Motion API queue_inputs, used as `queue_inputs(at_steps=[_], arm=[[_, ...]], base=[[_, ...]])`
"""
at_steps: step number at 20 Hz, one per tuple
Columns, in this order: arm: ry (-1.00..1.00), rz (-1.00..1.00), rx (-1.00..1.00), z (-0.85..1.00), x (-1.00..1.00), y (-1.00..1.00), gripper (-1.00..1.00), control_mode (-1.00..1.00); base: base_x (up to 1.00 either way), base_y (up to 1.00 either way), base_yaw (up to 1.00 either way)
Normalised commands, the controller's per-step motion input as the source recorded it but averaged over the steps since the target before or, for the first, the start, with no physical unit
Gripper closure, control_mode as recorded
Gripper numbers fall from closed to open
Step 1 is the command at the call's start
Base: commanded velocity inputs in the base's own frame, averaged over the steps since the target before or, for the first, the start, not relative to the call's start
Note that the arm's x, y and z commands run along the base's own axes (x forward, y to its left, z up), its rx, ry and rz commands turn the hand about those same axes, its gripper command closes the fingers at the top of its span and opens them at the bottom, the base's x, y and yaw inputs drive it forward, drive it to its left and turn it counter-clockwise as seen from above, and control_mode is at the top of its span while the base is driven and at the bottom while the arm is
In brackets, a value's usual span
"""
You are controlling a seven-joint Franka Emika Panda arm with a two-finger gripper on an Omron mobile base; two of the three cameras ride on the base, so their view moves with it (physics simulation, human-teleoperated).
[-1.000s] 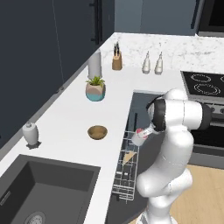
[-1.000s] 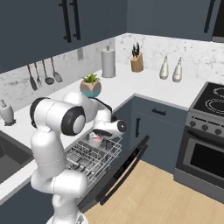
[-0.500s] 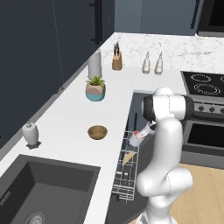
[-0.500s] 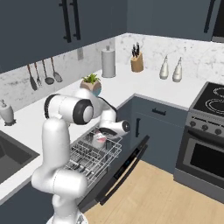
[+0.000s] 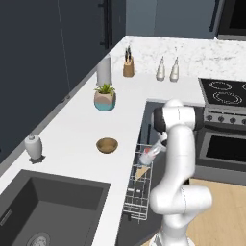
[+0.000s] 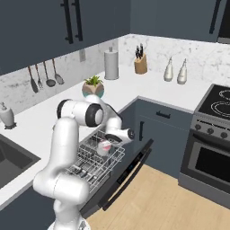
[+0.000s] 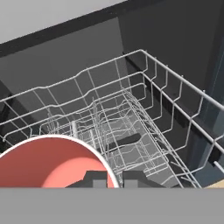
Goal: Pick up the cup and bowl from the counter, place them in the dishwasher, and close the dishwasher door.
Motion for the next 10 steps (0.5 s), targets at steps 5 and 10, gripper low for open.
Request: queue_inputs(at_steps=[5, 10], arm=[[0.00, 0.06, 0.00, -0.56, 0.29, 0.04, 1.00, -1.00], [0.00, 0.05, 0.00, -0.58, 0.29, 0.04, 1.00, -1.00]], base=[[0.00, 0.00, 0.00], [0.00, 0.00, 0.00]])
